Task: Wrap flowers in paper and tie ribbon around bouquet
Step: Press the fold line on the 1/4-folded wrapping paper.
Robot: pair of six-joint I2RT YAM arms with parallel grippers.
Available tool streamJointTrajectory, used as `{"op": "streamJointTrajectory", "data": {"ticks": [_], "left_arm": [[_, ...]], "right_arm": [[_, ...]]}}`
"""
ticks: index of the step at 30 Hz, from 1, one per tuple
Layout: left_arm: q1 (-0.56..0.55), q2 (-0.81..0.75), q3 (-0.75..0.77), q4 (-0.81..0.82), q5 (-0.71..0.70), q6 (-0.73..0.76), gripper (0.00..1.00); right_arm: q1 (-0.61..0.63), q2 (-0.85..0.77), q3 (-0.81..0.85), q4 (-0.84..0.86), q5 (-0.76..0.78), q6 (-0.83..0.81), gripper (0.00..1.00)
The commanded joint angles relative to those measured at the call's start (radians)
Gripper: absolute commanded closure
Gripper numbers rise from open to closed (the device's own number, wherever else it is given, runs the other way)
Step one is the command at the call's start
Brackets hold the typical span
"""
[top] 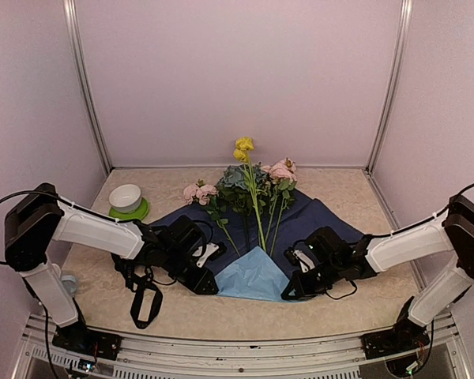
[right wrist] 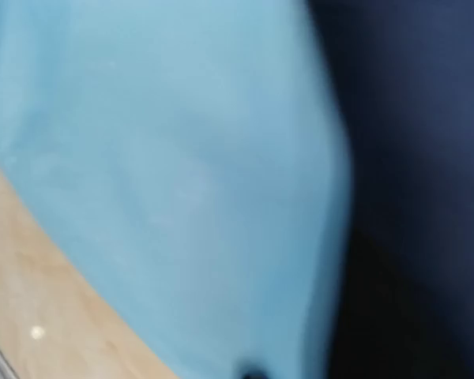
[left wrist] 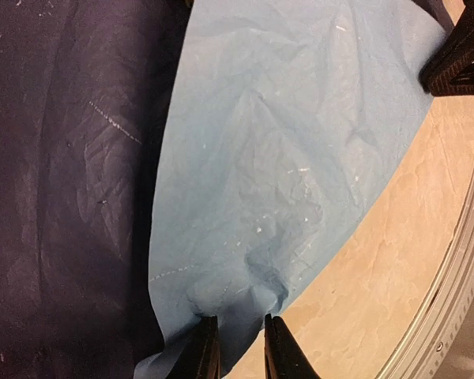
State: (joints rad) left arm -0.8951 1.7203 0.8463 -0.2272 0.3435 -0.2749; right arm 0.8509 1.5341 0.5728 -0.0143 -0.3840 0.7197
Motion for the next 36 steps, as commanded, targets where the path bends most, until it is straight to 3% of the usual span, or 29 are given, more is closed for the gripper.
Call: {"op": "streamJointTrajectory", "data": {"ticks": [1, 10, 15, 19, 22, 26, 28, 36], "left_arm": [[-0.001, 0.032, -0.079, -0.207, -0.005, -0.029, 0.78], [0.002, 0.008, -0.111, -0.203, -0.015, -0.042, 0.78], [0.002, 0.001, -0.124, -0.197, -0.014, -0.044, 0.78], [0.004, -0.007, -0.135, -0.198, -0.021, -0.050, 0.78], [0.006, -0.017, -0.143, -0.199, -0.028, -0.055, 0.78], [0.010, -0.018, -0.141, -0.203, -0.033, -0.058, 0.78], [0.012, -0.018, -0.142, -0.205, -0.037, -0.059, 0.78], [0.018, -0.064, -0.148, -0.196, -0.036, -0.062, 0.78]], "right_arm": [[-0.053, -0.052, -0.043, -0.272, 0.109, 0.051, 1.00], [-0.064, -0.167, 0.047, -0.604, 0.268, 0.077, 1.00], [-0.021, -0.141, 0.293, -0.787, 0.426, 0.042, 0.99], [0.105, -0.020, 0.505, -0.844, 0.557, 0.031, 0.99], [0.198, 0.076, 0.601, -0.720, 0.516, -0.055, 0.99], [0.244, 0.160, 0.583, -0.361, 0.159, -0.209, 1.00], [0.236, 0.190, 0.541, -0.225, 0.085, -0.200, 1.00], [0.185, 0.340, 0.452, -0.193, 0.062, -0.142, 1.00]]}}
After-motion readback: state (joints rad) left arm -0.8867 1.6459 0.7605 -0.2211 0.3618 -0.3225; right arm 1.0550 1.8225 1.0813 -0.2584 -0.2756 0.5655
